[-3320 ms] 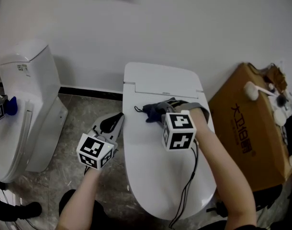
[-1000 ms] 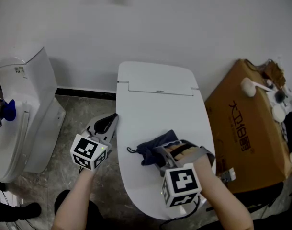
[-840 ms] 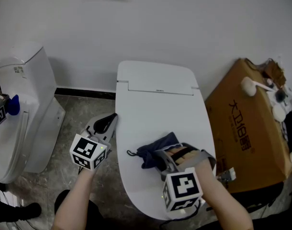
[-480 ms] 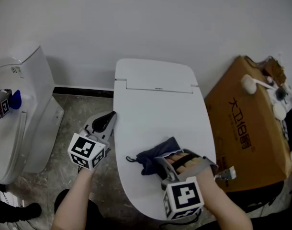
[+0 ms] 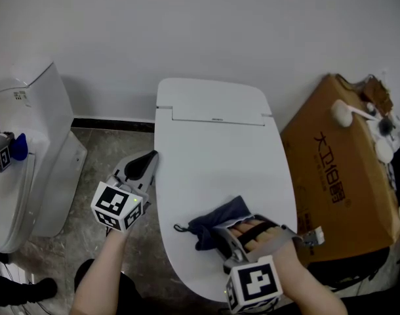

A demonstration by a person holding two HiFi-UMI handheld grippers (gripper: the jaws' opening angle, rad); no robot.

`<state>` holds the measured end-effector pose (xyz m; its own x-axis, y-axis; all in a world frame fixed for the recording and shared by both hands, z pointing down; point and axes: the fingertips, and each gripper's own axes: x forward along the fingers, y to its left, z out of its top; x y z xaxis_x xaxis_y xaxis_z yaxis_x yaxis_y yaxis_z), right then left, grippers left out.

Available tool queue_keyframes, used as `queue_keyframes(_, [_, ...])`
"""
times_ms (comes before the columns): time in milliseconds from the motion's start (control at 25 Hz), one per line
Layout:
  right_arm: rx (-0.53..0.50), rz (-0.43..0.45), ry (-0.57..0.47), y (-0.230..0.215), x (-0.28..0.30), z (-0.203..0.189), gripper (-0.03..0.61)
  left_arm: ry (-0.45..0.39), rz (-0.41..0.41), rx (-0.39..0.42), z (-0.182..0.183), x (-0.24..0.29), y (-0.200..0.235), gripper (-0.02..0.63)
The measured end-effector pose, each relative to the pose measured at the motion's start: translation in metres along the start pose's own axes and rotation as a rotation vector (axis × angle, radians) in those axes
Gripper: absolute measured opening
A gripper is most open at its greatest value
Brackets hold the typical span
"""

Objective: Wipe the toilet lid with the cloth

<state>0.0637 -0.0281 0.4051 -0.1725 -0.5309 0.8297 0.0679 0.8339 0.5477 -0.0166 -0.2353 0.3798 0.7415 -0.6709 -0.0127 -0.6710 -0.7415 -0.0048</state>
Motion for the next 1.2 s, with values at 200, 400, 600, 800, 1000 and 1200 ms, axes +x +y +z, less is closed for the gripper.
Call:
queue_keyframes(200, [0.01,0.025,-0.024,0.007,-0.004,0.004,0.063,-0.001,0.004,-0.003,0.0,-0.002,0.002,0.015])
queue_keyframes(400, [0.066,0.012,-0.065,-0.008,-0.014,-0.001,0.063,0.008,-0.004,0.02,0.001,0.001,0.0,0.015])
queue_keyframes(600, [0.083,-0.091,-0.007,-0.068,-0.017,-0.034,0.063,0.004,-0.007,0.001,0.0,0.0,0.0,0.015])
queue_keyframes(800, [0.086,-0.169,0.054,-0.148,-0.001,-0.074,0.063,0.002,-0.005,-0.002,0.0,0.0,0.0,0.015])
queue_keyframes(1000, [0.044,-0.207,0.133,-0.212,0.038,-0.11,0.063,0.007,-0.014,-0.006,0.0,0.001,-0.006,0.015])
queue_keyframes(1200, [0.012,-0.207,0.164,-0.253,0.084,-0.131,0.063,0.019,-0.017,0.0,-0.001,0.0,-0.007,0.015])
